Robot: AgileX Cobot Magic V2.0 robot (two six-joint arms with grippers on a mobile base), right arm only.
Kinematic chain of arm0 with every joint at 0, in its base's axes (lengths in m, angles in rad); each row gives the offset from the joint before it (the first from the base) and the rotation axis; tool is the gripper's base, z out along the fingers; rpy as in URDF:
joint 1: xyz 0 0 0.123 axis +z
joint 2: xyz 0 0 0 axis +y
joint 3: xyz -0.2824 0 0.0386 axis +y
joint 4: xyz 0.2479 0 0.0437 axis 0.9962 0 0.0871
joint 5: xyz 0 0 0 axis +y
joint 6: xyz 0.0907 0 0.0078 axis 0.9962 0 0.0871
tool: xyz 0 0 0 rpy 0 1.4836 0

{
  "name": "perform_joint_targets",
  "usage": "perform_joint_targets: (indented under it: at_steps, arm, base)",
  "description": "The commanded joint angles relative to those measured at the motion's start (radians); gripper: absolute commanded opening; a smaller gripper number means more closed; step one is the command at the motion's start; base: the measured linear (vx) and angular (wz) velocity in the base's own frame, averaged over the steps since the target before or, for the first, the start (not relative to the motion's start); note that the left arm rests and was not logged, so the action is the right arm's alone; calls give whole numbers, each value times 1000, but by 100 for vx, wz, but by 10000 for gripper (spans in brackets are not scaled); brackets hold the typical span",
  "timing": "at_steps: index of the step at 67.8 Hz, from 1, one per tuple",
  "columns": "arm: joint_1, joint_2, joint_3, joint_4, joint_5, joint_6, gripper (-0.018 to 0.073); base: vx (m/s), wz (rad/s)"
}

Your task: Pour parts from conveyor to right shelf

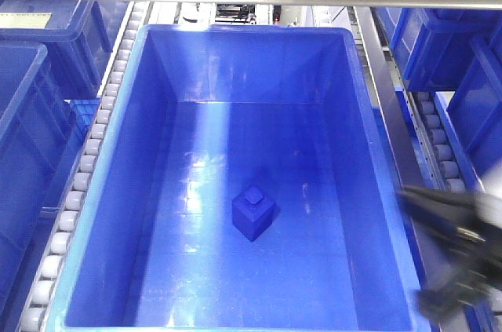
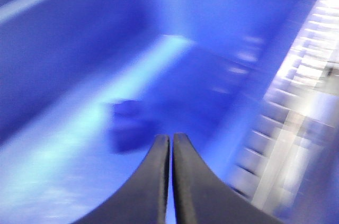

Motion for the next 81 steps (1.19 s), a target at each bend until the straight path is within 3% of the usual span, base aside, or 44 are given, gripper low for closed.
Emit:
perform_joint_targets:
  at_steps: [1,18,46,57,81]
  arm:
    - [-73,-66,24,-2,-124,-3,-10]
    - [-255,-264,181,-2,-178,-3,-10]
    - [-485,-562,394,1,-258,-3,-10]
    - [-516,-631,448,-2,-305,0,-10]
    - [-515,-632,461,-11,-264,0,-10]
  base:
    - [0,0]
    - [0,0]
    - [0,0]
    - [0,0]
    - [0,0]
